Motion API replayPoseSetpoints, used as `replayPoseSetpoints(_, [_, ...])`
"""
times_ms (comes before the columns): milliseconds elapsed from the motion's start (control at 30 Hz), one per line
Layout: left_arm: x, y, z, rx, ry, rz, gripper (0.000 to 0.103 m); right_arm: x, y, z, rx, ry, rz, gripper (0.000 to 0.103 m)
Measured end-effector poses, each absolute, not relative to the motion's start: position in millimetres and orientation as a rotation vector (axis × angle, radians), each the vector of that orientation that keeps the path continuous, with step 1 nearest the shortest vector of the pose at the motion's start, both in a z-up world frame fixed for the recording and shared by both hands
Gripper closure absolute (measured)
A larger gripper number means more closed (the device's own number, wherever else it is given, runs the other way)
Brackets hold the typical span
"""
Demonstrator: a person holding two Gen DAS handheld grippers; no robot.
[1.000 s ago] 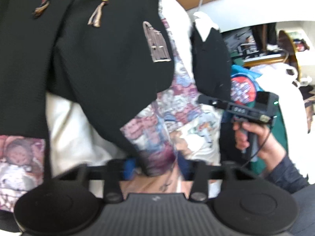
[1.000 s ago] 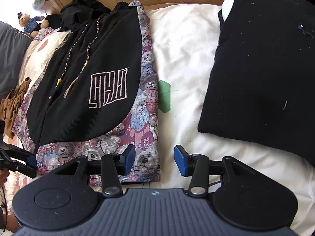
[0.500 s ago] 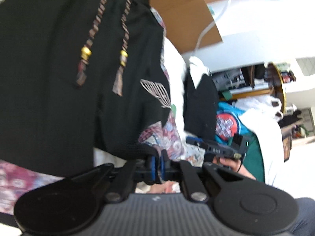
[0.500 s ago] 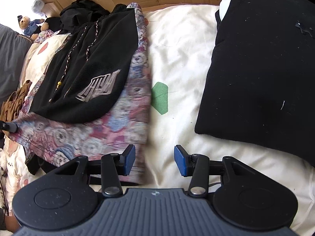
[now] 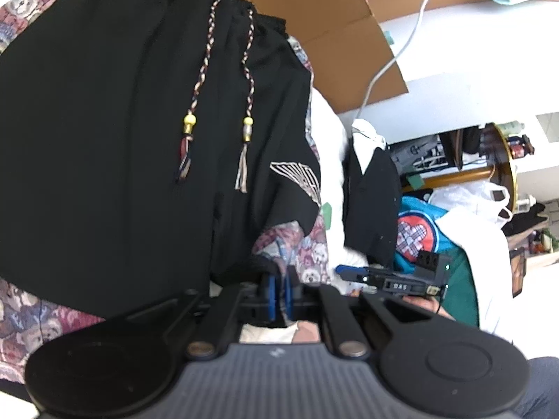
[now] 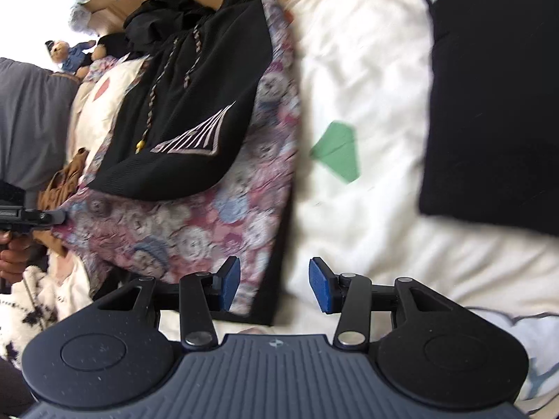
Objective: Fold clothes
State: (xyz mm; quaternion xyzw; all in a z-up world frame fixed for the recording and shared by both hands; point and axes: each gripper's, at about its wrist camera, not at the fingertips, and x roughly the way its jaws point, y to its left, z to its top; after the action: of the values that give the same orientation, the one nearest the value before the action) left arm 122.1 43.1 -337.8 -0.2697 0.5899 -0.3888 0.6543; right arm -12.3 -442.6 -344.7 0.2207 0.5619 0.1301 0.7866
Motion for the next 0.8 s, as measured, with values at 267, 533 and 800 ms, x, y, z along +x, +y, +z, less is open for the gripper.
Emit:
replayPoseSetpoints(267, [116, 38, -337, -0.587, 1.368, -0.927, 0.097, -5, -430, -363, 0.514, 1.247, 0.250, 0.073])
replayPoseSetpoints(533, [100, 12, -338, -0.612, 1.419, -1.014, 0.097, -7, -450, -335, 0.395, 1.218, 0.203, 0.099])
replayPoseSetpoints(800, [80, -17, -337, -0.640, 1.474, -1.109, 0.097, -3, -486, -285, 0.352, 1.163, 0.157, 0.099])
